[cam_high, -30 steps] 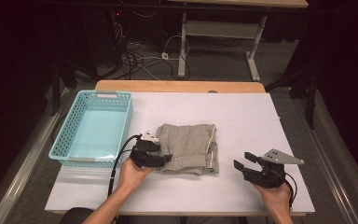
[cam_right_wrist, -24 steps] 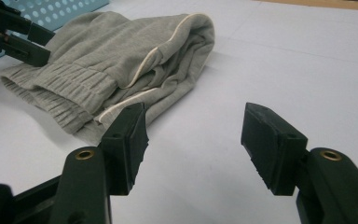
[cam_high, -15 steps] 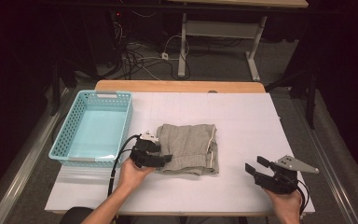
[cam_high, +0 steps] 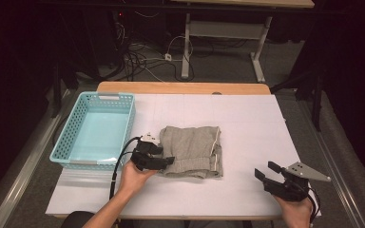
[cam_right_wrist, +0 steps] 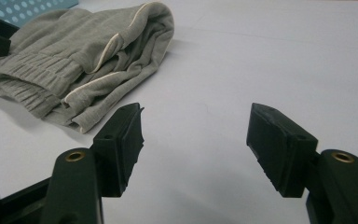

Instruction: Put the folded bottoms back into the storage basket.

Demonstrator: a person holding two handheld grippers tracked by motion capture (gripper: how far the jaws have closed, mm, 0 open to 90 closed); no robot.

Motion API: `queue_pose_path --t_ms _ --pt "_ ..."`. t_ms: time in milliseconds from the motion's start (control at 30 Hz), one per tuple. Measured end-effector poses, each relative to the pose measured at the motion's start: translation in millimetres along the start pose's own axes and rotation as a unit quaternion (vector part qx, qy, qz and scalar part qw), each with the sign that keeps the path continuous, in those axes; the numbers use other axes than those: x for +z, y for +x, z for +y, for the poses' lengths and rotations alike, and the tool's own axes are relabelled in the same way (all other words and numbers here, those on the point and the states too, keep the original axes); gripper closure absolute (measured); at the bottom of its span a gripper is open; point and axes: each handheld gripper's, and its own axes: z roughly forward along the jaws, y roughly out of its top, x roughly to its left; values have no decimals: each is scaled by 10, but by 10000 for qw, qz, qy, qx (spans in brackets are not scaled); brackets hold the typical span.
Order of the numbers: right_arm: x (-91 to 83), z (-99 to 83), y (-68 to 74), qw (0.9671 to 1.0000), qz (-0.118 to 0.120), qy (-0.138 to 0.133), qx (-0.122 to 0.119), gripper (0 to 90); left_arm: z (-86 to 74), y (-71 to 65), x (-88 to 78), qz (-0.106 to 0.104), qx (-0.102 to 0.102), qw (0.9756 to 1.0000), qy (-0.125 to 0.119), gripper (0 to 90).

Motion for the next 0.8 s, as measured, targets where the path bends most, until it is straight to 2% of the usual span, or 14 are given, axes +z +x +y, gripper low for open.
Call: queue_pose_path --t_ms 300,400,467,667,767,800 --pt "-18 -23 -46 10000 0 -3 37 338 59 22 -144 105 27 9997 -201 299" --pt "-40 -37 -56 10000 26 -13 11 325 105 31 -148 50 -80 9996 -267 278" --pt "-62 -48 -62 10000 -9 -57 -32 321 154 32 -119 155 -43 9996 -210 267" --pt "-48 -46 -77 9999 22 -45 -105 319 318 87 27 156 -154 9997 -67 187" --pt "-25 -35 -77 9999 39 -39 -109 321 420 122 112 438 -59 9990 92 142" --pt "-15 -31 -75 9999 44 -32 -125 321 444 147 132 432 -105 9990 107 138"
